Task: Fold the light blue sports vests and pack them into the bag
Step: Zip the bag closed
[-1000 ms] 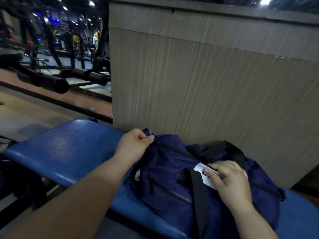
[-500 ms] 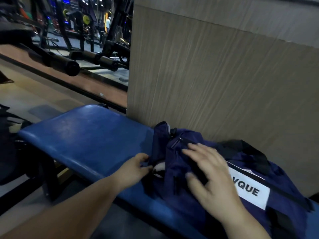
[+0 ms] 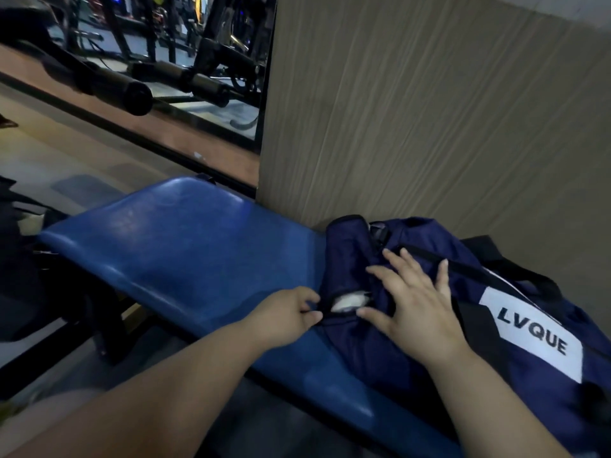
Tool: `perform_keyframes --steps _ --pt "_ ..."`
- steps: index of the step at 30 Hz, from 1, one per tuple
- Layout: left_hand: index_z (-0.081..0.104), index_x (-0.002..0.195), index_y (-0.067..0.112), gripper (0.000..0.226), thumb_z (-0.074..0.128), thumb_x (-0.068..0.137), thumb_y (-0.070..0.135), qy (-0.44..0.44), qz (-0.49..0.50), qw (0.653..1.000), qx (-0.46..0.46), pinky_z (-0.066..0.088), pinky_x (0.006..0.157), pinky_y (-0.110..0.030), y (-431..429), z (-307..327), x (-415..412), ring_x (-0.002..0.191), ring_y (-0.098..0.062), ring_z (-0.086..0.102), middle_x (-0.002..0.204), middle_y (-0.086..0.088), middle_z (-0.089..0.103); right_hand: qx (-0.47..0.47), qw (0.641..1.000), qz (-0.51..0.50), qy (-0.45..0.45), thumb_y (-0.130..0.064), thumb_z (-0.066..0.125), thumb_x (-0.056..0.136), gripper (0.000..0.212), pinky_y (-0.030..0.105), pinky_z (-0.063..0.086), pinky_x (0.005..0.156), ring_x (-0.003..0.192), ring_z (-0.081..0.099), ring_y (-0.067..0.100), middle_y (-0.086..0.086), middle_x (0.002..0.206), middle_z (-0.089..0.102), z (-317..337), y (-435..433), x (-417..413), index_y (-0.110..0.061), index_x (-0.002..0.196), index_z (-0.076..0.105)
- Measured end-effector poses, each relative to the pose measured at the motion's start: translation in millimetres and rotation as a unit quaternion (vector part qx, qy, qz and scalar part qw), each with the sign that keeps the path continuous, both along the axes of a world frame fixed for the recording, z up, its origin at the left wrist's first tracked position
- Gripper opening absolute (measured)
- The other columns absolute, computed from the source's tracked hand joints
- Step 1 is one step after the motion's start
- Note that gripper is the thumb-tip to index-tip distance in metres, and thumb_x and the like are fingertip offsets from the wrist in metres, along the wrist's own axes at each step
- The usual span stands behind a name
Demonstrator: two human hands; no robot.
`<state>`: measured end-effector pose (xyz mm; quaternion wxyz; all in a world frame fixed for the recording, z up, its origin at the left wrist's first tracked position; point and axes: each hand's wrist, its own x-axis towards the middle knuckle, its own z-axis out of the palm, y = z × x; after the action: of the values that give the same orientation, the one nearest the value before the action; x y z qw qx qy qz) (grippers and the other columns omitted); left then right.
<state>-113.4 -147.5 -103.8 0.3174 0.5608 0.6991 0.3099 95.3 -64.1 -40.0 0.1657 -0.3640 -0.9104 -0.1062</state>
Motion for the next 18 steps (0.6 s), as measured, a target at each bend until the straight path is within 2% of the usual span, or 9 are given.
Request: perform_keyframes --steps 3,6,8,10,12,16,18 --pt "0.048 0.134 0.027 0.043 0.060 0.094 0.034 0.011 -0.017 1.000 0.001 0.045 0.092 -0.019 1.8 -1.8 4.8 0.103 -0.007 0.059 0.111 0.007 0.066 -0.025 0.999 -0.009 0.029 -0.068 0.048 0.083 0.059 0.053 -0.011 0.117 0.147 0.025 0.015 -0.006 0.151 0.042 5.0 10.2 0.9 -0.032 0.129 0.057" --pt "0.050 0.131 0.026 0.044 0.061 0.092 0.041 0.010 0.003 1.000 0.012 0.046 0.098 -0.027 4.2 -1.9 9.8 0.109 -0.010 0.059 0.118 0.007 0.064 -0.063 0.996 0.010 0.069 -0.035 0.069 0.086 0.031 0.048 -0.013 0.118 0.143 0.026 0.007 -0.011 0.141 0.049 8.0 8.4 3.0 -0.032 0.115 0.058" --pt "0.049 0.131 0.025 0.042 0.060 0.093 0.040 0.008 0.016 1.000 0.012 0.045 0.100 -0.028 5.8 -2.4 12.2 0.113 -0.011 0.057 0.123 0.008 0.061 -0.077 0.993 0.028 0.085 -0.017 0.070 0.083 0.034 0.046 -0.010 0.120 0.139 0.032 0.004 -0.018 0.126 0.051 7.8 4.4 4.9 -0.036 0.104 0.052" --pt "0.049 0.127 0.025 0.037 0.059 0.094 0.038 -0.001 0.025 1.000 0.006 0.046 0.098 -0.028 8.4 -2.1 14.6 0.111 -0.010 0.057 0.122 0.008 0.060 -0.085 0.990 0.038 0.102 -0.006 0.068 0.080 0.042 0.046 -0.003 0.121 0.134 0.039 0.005 -0.018 0.116 0.053 7.3 0.9 7.6 -0.037 0.099 0.047" --pt "0.050 0.114 0.026 0.026 0.061 0.093 0.035 -0.005 0.039 0.999 0.014 0.049 0.094 -0.030 11.5 -0.5 16.4 0.103 -0.009 0.059 0.113 0.009 0.063 -0.086 0.987 0.041 0.130 0.002 0.066 0.079 0.045 0.046 0.004 0.122 0.129 0.041 0.003 -0.015 0.111 0.057 6.9 -1.4 10.7 -0.035 0.097 0.048" --pt "0.050 0.101 0.026 0.014 0.061 0.093 0.028 -0.004 0.059 0.998 0.036 0.050 0.086 -0.029 13.4 7.5 16.0 0.093 -0.010 0.059 0.097 0.009 0.062 -0.062 0.977 0.048 0.197 0.008 0.065 0.080 0.038 0.046 0.022 0.120 0.115 0.048 0.000 -0.011 0.107 0.058 6.5 0.3 15.6 -0.024 0.100 0.061" --pt "0.049 0.098 0.025 0.013 0.060 0.093 0.025 -0.002 0.061 0.997 0.048 0.049 0.077 -0.026 12.3 12.9 12.7 0.089 -0.010 0.059 0.092 0.008 0.061 -0.047 0.972 0.034 0.226 0.011 0.063 0.080 0.035 0.037 0.036 0.111 0.104 0.048 -0.002 -0.010 0.104 0.056 7.1 2.7 18.0 -0.017 0.100 0.065"
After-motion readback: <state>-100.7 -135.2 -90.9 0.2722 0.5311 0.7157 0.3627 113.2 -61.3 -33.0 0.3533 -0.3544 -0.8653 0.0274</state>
